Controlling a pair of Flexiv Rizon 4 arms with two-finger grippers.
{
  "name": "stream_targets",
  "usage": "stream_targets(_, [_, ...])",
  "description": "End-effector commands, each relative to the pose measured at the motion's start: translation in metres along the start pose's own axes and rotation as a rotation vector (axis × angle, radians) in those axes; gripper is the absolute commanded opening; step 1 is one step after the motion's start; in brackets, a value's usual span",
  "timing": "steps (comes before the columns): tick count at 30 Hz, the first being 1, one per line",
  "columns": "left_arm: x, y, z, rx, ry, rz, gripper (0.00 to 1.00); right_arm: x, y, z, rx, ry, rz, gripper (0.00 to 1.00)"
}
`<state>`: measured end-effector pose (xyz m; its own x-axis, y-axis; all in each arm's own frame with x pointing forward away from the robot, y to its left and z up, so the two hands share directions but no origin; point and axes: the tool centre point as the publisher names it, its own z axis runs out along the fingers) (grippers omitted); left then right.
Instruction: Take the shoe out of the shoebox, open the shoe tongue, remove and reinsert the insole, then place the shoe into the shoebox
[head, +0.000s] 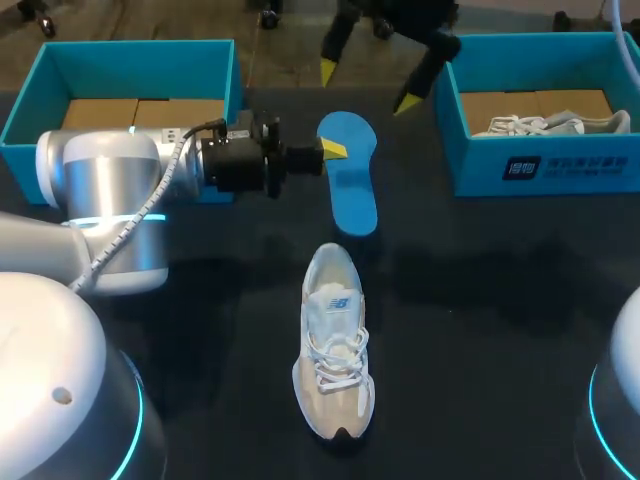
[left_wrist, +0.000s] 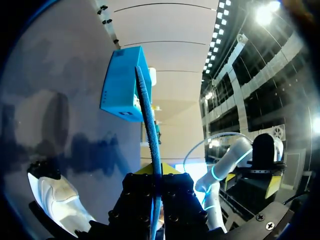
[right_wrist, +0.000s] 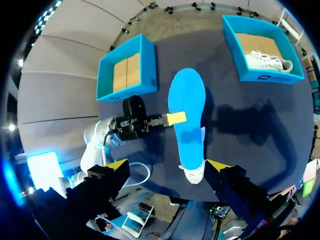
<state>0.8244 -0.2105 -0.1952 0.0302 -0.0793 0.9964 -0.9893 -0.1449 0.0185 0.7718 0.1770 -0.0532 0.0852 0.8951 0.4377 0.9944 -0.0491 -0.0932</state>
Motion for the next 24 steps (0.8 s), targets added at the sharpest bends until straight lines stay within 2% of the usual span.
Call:
stream_targets(1, [0.0,0.0,0.0,-0.001,-0.002,0.0,0.0,-0.017,0.005,0.005,0.054,0.596,0.014,1.0])
stream_targets(2, [0.0,0.0,0.0,-0.001,-0.002,0.0,0.0,-0.017,0.005,0.005,0.054,0.596,0.014,1.0])
stream_targets(4, [0.0,0.0,0.0,-0.001,-0.002,0.0,0.0,-0.02,0.012,0.007,0.078,0.678,0.048,1.0])
stream_targets(8, [0.0,0.0,0.0,-0.001,-0.002,0.0,0.0,-0.026,0.014,0.014,0.042,0.79,0.041,1.0])
stream_targets(11, [0.0,0.0,0.0,-0.001,-0.002,0.0,0.0,-0.028,0.014,0.02,0.044,0.858,0.006,1.0])
stream_targets(19, [0.0,0.0,0.0,-0.001,-0.002,0.0,0.0,-0.031,0.014,0.028,0.052,0.934,0.015,1.0])
stream_targets(24, [0.0,-0.008,-0.007,-0.014,0.022,0.059,0.0,-0.035,0.017,0.03,0.055,0.971,0.016,1.0])
